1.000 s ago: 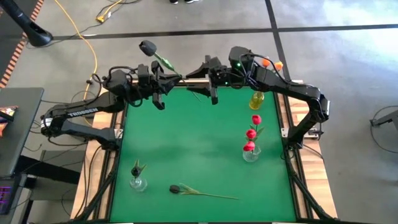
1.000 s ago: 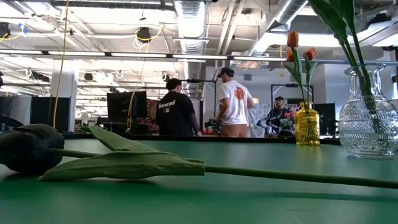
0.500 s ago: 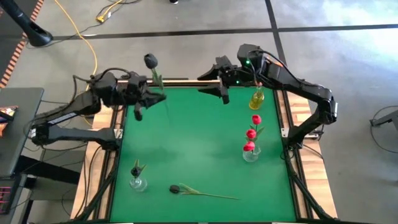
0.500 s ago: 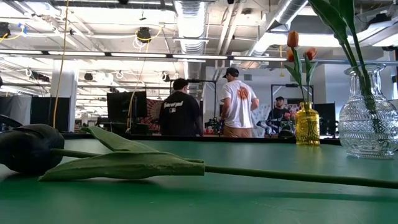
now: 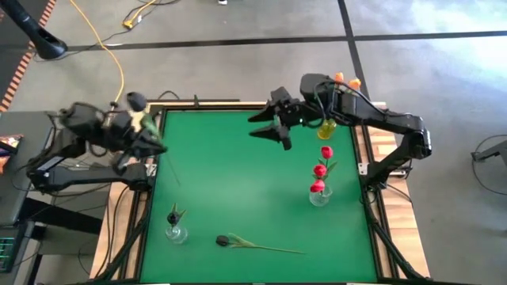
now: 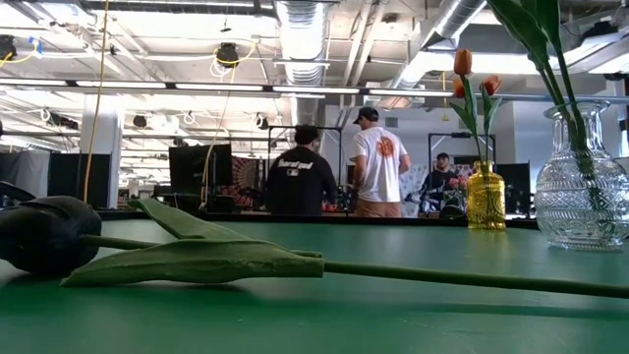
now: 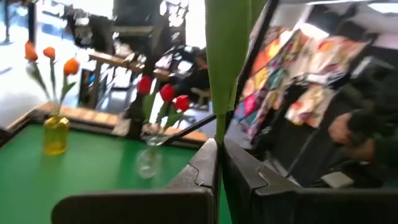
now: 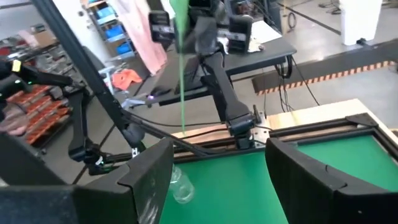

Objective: Sort flowers into vase by color
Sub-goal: Put the top black tulip into the bottom transparent flower vase

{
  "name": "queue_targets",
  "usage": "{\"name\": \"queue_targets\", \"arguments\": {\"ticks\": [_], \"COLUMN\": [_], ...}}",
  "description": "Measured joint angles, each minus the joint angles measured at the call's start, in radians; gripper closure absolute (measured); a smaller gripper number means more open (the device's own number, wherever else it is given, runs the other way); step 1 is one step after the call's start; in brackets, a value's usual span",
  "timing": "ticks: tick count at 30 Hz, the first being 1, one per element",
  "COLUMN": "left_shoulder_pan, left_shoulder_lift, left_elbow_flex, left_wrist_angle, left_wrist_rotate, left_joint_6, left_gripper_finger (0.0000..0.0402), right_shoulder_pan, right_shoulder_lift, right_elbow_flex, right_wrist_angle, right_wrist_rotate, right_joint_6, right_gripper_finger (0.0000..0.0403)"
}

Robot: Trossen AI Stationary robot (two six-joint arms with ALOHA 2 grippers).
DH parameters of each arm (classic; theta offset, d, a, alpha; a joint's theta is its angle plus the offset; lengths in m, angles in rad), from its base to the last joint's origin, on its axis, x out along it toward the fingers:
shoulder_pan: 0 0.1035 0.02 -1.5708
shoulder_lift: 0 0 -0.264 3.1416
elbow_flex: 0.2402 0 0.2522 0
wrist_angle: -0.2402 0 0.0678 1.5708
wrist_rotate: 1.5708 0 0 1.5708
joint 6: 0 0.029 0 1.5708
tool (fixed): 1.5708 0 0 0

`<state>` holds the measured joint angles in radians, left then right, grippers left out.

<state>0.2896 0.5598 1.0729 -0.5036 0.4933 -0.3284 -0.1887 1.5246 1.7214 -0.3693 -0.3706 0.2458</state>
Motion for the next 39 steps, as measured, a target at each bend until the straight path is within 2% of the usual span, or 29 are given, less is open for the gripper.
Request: {"name": "queue_targets", "arguments": {"ticks": [7, 11, 14, 18, 26, 30, 35, 39], "left_shoulder_pan": [-0.068, -0.134, -0.192, -0.266, -0.401, -0.445, -0.507, -0.55], "left_shoulder_lift": [-0.075, -0.1, -0.121, -0.155, -0.2, -0.201, -0.204, -0.209], "left_elbow_flex": [-0.099, -0.217, -0.275, -0.293, -0.335, -0.395, -0.471, -0.503], "left_wrist_angle": [0.02, 0.186, 0.32, 0.379, 0.336, 0.307, 0.317, 0.319], "left_wrist_rotate": [0.049, 0.118, 0.13, 0.118, 0.127, 0.117, 0.13, 0.092], "left_joint_6": [-0.042, -0.1, -0.126, -0.124, -0.074, -0.016, -0.048, -0.004], "left_gripper_finger": [0.0401, 0.0401, 0.0402, 0.0401, 0.0401, 0.0401, 0.0401, 0.0401], "right_shoulder_pan": [0.111, 0.166, 0.202, 0.232, 0.253, 0.25, 0.244, 0.244], "right_shoulder_lift": [0.0, 0.0, 0.0, 0.0, 0.0, 0.0, 0.0, 0.001], "right_elbow_flex": [0.0, 0.0, 0.0, 0.0, 0.0, 0.0, 0.0, 0.0], "right_wrist_angle": [0.0, -0.001, -0.001, -0.002, -0.005, -0.005, -0.016, -0.015], "right_wrist_rotate": [0.227, 0.33, 0.374, 0.384, 0.408, 0.408, 0.408, 0.407], "right_joint_6": [0.051, 0.079, 0.095, 0.106, 0.105, 0.105, 0.105, 0.114], "right_gripper_finger": [0.0121, 0.0121, 0.0121, 0.0121, 0.0121, 0.0121, 0.0121, 0.0121]}}
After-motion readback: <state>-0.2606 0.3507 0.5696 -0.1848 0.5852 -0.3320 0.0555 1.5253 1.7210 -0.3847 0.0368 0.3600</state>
